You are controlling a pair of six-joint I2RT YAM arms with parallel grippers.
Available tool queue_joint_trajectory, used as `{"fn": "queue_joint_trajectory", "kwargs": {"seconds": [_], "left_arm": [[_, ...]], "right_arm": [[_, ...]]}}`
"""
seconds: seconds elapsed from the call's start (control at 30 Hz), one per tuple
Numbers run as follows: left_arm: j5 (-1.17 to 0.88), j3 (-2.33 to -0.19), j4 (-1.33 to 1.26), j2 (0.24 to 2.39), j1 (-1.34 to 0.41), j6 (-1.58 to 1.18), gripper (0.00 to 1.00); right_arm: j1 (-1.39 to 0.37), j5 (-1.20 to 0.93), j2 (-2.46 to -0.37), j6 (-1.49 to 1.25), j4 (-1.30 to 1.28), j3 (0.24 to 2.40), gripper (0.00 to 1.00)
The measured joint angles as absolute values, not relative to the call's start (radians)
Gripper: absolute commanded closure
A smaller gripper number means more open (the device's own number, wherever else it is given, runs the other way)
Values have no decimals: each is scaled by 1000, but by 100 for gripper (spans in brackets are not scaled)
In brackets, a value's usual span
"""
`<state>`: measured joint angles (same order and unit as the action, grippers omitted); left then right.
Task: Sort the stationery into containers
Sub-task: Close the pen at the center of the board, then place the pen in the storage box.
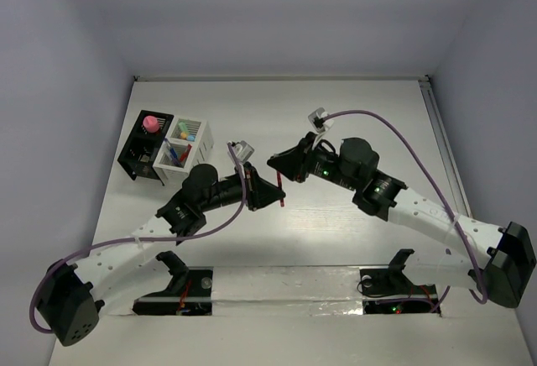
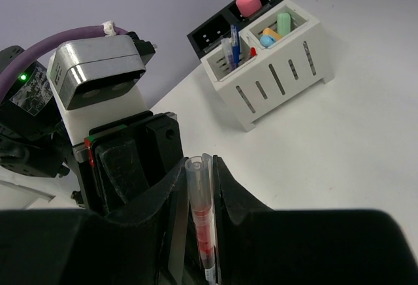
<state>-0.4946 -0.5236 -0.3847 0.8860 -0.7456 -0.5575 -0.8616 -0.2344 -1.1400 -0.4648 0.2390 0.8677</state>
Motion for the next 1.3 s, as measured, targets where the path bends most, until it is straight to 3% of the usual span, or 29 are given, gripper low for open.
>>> {"fn": "queue_joint_trajectory", "kwargs": {"seconds": [0.27,0.3,0.4,0.57,0.63,0.9,1.07,1.13,1.3], "left_arm": [[-454,-524,-371,865,-746,-555,100],[-443,-524,-359,857,-746,-554,91],[-398,-525,-316,830,-746,-548,83],[-249,-593,-278,759,-723,-538,57],[-205,-612,-268,723,-718,-539,52],[-72,-695,-78,560,-717,-503,49],[43,-779,65,471,-717,-453,25],[92,-824,95,450,-717,-427,5],[214,-882,121,429,-717,-360,1]], "right_arm": [[-862,-210,-1161,-468,275,867,100],[-863,-207,-1167,-471,281,867,100],[-862,-202,-1177,-487,292,867,100],[-837,-233,-1207,-532,238,867,100],[-814,-246,-1227,-551,243,872,100],[-746,-311,-1439,-640,332,914,100],[-746,-375,-1598,-683,432,1027,100],[-753,-394,-1667,-698,481,1100,100],[-797,-412,-1857,-712,581,1352,100]]}}
